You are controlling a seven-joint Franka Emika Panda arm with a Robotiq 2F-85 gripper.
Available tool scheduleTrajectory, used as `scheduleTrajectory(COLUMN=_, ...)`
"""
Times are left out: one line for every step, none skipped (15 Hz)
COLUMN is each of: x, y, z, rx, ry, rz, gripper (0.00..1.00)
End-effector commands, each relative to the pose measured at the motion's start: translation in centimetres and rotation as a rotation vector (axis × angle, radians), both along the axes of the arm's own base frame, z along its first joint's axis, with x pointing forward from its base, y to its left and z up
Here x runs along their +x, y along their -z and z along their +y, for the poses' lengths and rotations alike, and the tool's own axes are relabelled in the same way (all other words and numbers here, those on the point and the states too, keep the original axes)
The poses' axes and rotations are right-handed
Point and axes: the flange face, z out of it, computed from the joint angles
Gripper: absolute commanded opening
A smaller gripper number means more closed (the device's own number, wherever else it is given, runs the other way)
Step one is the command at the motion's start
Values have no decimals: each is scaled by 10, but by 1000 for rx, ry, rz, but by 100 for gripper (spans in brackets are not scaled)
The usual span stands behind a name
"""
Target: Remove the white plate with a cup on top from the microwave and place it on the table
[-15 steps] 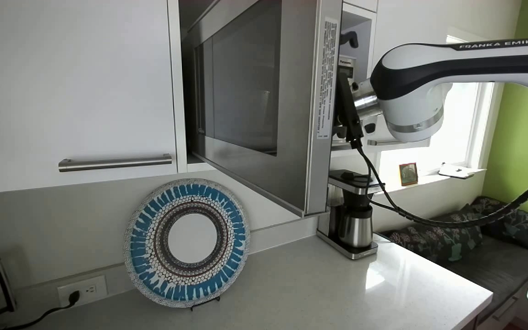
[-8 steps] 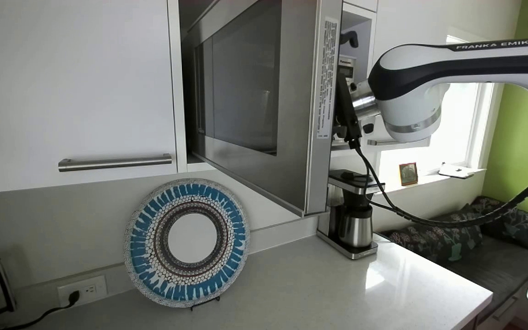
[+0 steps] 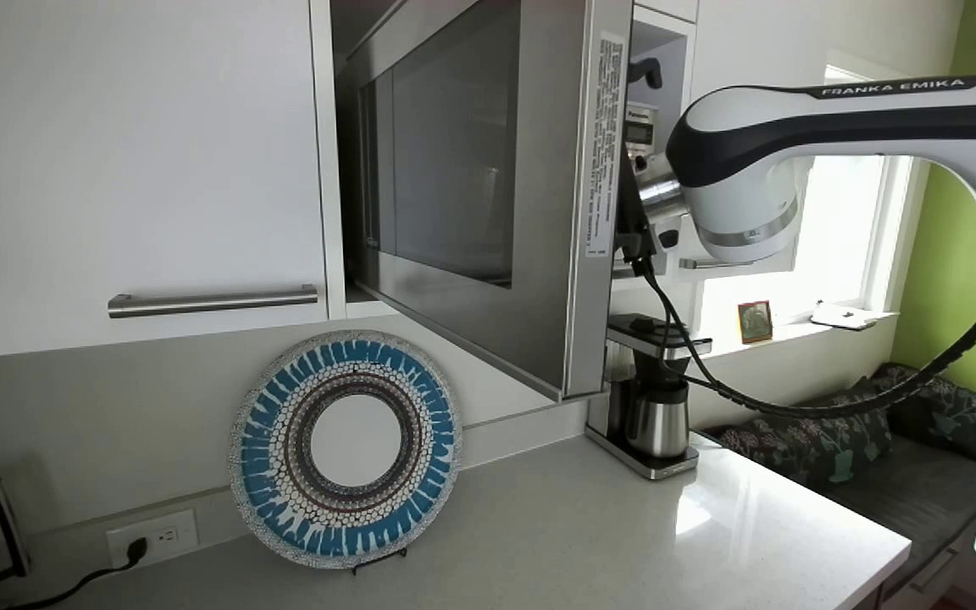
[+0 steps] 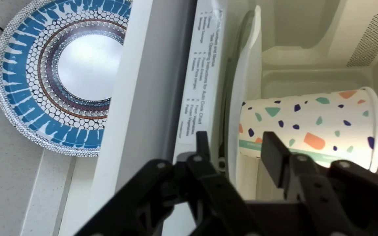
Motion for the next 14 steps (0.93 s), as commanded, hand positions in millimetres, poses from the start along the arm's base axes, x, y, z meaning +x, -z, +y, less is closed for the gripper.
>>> scheduleTrajectory(x=6, y=-2, z=2, rx=9, ry=-1, rz=4, gripper=14)
scheduleTrajectory(x=6, y=-2, z=2, rx=9, ry=-2, rz=5, gripper=8)
scheduleTrajectory(x=7, y=-2, z=2, rx=9, ry=-1, rz=5, gripper=1)
scheduleTrajectory(x=8, y=-2, z=2, rx=10, ry=0, rz=5, gripper=0)
scheduleTrajectory(x=8, y=-2, z=2, rx=10, ry=0, rz=5, gripper=0)
scheduleTrajectory(x=8, y=-2, z=2, rx=9, ry=0, rz=6, gripper=0)
scheduleTrajectory(x=8, y=-2, z=1, rx=9, ry=0, rz=6, gripper=0)
scheduleTrajectory(x=8, y=-2, z=1, rx=9, ry=0, rz=6, gripper=0)
scheduleTrajectory(x=8, y=-2, z=1, rx=9, ry=0, rz=6, gripper=0)
scheduleTrajectory(x=8, y=-2, z=1, rx=9, ry=-1, rz=5, gripper=0)
scheduleTrajectory(x=6, y=-3, z=2, rx=7, ry=-9, rz=-1, gripper=0)
scheduleTrajectory(x=5, y=-4, z=2, rx=-1, ry=-16, rz=-6, gripper=0)
scheduleTrajectory(x=3, y=-5, z=1, rx=-7, ry=-25, rz=-10, gripper=0)
scheduleTrajectory(x=2, y=-6, z=-1, rx=-9, ry=-30, rz=-12, gripper=0)
